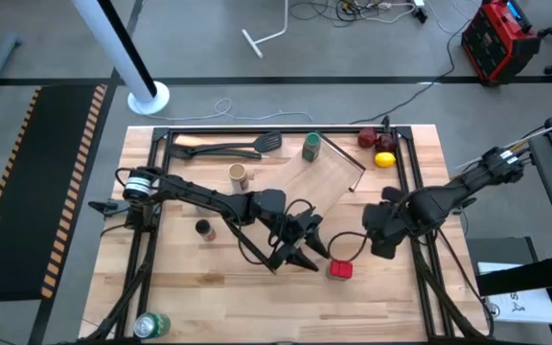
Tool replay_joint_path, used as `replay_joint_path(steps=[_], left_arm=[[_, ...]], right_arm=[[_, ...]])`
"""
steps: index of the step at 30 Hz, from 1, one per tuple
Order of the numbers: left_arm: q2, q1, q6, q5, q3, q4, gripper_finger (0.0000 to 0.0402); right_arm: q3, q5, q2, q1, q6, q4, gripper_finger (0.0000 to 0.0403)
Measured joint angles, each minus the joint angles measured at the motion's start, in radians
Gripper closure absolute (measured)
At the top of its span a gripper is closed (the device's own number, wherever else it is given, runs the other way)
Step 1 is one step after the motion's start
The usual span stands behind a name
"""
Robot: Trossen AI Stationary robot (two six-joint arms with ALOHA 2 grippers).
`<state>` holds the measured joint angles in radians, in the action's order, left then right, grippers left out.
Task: Shelf spices
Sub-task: Remove the brown seasoning bottle from the shelf
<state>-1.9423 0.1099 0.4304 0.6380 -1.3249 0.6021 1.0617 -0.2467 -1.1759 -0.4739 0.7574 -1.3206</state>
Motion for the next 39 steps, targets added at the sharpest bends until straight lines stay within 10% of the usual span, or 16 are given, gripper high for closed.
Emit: replay_joint_path(steps=[15, 30, 39], left_arm=[[0.005, 0.085, -0.311, -0.016, -0.001, -0.022, 0.017], [0.255, 0.084, -0.37, -0.023, -0.002, -0.534, 0.017], [0.382, 0.095, -0.423, -0.086, 0.032, -0.567, 0.0171]], right_arm=[[-0.201, 0.134, -0.098, 0.026, 0.134, 0.112, 0.0236], [-0.295, 0.231, -0.178, 0.028, 0.103, 0.31, 0.0236], [-0.381, 0.251, -0.193, 0.048, 0.061, 0.378, 0.0234]])
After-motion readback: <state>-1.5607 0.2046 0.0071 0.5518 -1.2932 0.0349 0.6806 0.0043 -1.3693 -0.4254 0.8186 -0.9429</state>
